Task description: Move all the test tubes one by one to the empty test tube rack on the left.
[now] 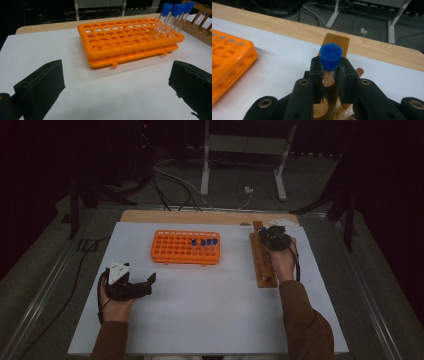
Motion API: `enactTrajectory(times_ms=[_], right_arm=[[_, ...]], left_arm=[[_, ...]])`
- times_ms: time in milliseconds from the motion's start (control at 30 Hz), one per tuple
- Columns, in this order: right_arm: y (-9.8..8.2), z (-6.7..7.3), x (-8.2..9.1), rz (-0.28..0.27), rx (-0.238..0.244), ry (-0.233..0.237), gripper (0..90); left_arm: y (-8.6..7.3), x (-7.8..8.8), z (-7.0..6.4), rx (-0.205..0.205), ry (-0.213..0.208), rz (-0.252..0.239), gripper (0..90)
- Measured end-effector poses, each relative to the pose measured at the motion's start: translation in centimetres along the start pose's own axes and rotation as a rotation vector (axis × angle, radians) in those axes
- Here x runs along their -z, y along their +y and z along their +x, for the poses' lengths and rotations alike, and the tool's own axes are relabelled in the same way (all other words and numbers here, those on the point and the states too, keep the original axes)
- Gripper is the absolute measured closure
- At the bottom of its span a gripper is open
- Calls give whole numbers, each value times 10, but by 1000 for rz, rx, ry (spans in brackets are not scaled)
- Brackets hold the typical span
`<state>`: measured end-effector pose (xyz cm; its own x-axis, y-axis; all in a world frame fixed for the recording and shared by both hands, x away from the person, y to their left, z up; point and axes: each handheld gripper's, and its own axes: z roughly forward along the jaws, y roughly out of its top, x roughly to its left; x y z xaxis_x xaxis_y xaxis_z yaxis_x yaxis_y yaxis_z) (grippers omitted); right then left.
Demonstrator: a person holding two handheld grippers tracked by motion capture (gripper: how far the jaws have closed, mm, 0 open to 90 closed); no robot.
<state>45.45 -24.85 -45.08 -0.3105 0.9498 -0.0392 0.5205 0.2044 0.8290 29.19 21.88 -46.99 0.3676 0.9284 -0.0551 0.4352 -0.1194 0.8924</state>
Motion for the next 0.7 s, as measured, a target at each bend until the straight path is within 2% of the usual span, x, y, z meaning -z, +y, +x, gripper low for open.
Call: enactTrajectory(times_ms=[167, 433, 700], right_arm=[[4, 0, 10, -36, 0, 2, 774], [8, -1, 21, -69, -13, 11, 775], [14, -2, 32, -100, -5, 21, 775]], left_arm=[[0, 0, 0, 4, -1, -1, 9], [0, -2, -2, -2, -2, 4, 9], [0, -3, -3, -3, 0, 4, 9]])
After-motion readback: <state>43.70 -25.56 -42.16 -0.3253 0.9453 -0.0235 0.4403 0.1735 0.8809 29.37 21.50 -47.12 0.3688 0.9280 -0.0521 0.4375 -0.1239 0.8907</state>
